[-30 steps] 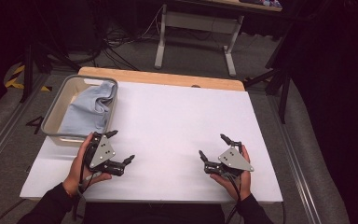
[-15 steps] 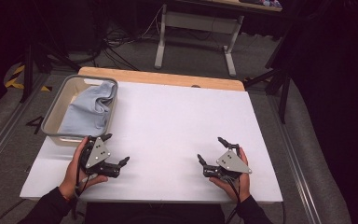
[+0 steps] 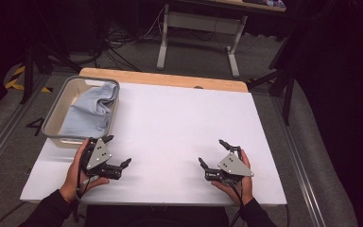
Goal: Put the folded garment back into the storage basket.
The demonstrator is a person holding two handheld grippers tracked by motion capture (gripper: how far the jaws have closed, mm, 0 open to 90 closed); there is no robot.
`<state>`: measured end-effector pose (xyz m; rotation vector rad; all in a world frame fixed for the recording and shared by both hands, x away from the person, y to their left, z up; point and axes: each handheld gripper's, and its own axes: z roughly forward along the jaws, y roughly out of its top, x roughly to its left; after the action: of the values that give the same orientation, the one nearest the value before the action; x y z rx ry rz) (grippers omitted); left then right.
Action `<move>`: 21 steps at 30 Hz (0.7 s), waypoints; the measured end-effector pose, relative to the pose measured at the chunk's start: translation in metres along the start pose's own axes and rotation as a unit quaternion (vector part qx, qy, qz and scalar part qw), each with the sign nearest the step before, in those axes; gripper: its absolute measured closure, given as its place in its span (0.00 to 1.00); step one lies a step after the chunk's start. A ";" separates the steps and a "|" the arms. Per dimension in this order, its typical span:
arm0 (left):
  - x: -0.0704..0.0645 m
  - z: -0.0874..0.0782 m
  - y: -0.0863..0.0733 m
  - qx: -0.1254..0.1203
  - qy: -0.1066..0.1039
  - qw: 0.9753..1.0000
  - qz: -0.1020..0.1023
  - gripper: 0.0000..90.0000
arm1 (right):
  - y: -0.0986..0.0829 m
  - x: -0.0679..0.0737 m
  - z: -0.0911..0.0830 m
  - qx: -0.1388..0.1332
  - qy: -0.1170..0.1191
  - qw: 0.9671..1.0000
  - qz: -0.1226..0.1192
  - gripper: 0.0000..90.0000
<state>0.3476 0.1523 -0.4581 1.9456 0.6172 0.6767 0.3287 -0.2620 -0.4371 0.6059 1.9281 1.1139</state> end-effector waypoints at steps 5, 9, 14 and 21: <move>-0.001 0.000 0.000 -0.001 -0.003 1.000 0.001 0.05 | 0.001 0.001 0.000 -0.002 -0.001 1.000 -0.002 0.11; -0.001 -0.001 0.000 -0.001 -0.004 1.000 0.002 0.05 | 0.002 0.001 0.000 -0.001 -0.001 1.000 -0.002 0.11; -0.002 0.000 0.000 -0.001 -0.004 1.000 0.005 0.05 | 0.001 0.001 0.001 0.000 0.000 1.000 -0.001 0.11; -0.003 0.001 0.001 0.000 -0.006 1.000 0.008 0.05 | 0.001 0.001 0.002 0.000 0.001 1.000 -0.001 0.11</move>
<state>0.3465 0.1496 -0.4582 1.9543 0.5953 0.6738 0.3296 -0.2600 -0.4367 0.6022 1.9300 1.1129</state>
